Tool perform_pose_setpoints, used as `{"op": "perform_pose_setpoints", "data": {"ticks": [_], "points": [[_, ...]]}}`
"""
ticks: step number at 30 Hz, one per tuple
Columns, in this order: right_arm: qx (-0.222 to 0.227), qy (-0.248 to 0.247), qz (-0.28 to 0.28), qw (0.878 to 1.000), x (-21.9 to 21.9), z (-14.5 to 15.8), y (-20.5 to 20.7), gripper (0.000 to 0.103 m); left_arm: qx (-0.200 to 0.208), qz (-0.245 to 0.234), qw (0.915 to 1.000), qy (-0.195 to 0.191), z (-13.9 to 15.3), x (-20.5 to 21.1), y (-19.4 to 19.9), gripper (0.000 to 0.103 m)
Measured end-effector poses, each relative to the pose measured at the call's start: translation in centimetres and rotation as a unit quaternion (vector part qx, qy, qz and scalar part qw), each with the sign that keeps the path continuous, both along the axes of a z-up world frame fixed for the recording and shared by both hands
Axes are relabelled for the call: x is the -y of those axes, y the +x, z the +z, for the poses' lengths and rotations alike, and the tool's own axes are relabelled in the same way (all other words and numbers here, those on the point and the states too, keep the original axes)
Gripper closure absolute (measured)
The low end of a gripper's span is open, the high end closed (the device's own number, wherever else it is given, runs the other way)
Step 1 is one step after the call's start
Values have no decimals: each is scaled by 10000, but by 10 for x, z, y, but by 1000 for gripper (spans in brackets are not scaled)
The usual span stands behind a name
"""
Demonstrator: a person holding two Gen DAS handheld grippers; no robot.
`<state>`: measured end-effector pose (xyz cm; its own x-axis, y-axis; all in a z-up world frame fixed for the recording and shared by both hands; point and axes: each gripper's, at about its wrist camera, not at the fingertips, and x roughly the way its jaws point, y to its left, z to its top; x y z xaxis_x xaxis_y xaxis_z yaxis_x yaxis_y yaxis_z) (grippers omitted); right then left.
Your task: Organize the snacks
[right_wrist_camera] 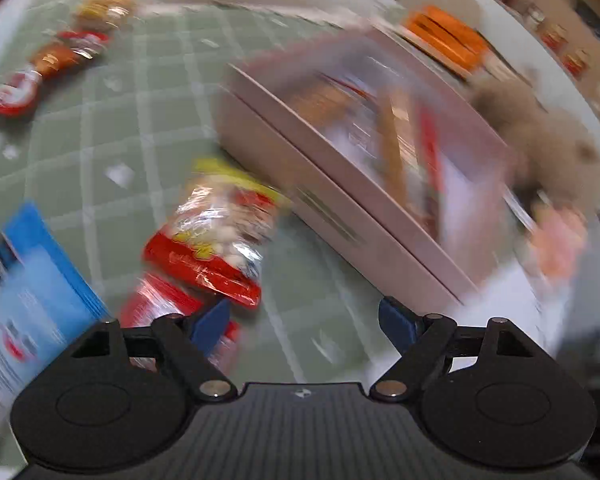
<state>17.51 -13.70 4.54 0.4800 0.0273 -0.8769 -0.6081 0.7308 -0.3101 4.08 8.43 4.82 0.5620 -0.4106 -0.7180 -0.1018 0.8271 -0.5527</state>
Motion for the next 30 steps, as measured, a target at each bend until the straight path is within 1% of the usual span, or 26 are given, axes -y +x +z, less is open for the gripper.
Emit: {"op": "perform_pose_setpoints", "data": {"ticks": [2, 4, 5, 7, 9, 11, 12, 13, 14, 15, 16, 17, 18, 19, 23, 25, 27, 28, 29, 30], "points": [[-345, 538, -389, 9972, 15, 13, 2, 21, -94, -64, 9999, -86, -6, 5, 7, 70], [-601, 1159, -623, 9895, 18, 23, 6, 20, -137, -123, 9998, -93, -8, 13, 11, 70], [-643, 1424, -727, 9850, 16, 25, 11, 19, -148, -148, 9998, -30, -8, 18, 13, 70], [-657, 1793, -853, 9779, 12, 21, 22, 18, -216, -109, 9996, 156, -4, 27, 14, 70], [-676, 1863, -887, 9761, 2, 7, 37, 18, -217, -96, 9995, 228, 3, 36, 13, 70], [-812, 1805, -869, 9763, -5, -9, 47, 18, -213, -175, 9983, 512, 12, 47, 14, 70], [-939, 1825, -792, 9755, -9, -14, 47, 14, -212, -181, 9975, 644, 16, 52, 15, 70], [-877, 1827, -639, 9772, -12, -16, 44, 14, -208, -165, 9969, 737, 20, 56, 15, 70], [-833, 1751, -423, 9801, -14, -17, 39, 16, -198, -143, 9966, 782, 24, 59, 15, 70], [-741, 1607, -217, 9840, -18, -17, 29, 27, -177, -128, 9963, 828, 29, 63, 15, 70], [-596, 1532, 6, 9864, -17, -14, 21, 47, -146, -130, 9958, 892, 33, 68, 16, 70], [-595, 1514, 150, 9866, -15, -9, 15, 46, -106, -141, 9953, 953, 38, 72, 17, 70], [-690, 1537, 232, 9854, -10, -5, 11, 46, -52, -157, 9948, 1001, 43, 75, 19, 70], [-741, 1629, 276, 9835, -1, 1, 7, 46, 44, -176, 9942, 1061, 51, 79, 22, 70], [-552, 1892, 248, 9801, 47, 35, -9, 46, 581, -246, 9910, 1178, 90, 92, 45, 70], [-437, 2016, 113, 9784, 72, 52, -14, 46, 981, -205, 9864, 1306, 115, 97, 64, 70], [-312, 2132, -79, 9765, 95, 65, -16, 46, 1455, -115, 9789, 1432, 140, 102, 87, 70], [-252, 2192, -165, 9752, 105, 70, -18, 46, 1659, -31, 9758, 1422, 150, 103, 98, 70], [-208, 2249, -233, 9739, 114, 76, -18, 46, 1883, 87, 9737, 1284, 159, 102, 113, 69], [-175, 2292, -284, 9728, 120, 79, -19, 46, 1984, 153, 9737, 1108, 161, 101, 126, 65]]}}
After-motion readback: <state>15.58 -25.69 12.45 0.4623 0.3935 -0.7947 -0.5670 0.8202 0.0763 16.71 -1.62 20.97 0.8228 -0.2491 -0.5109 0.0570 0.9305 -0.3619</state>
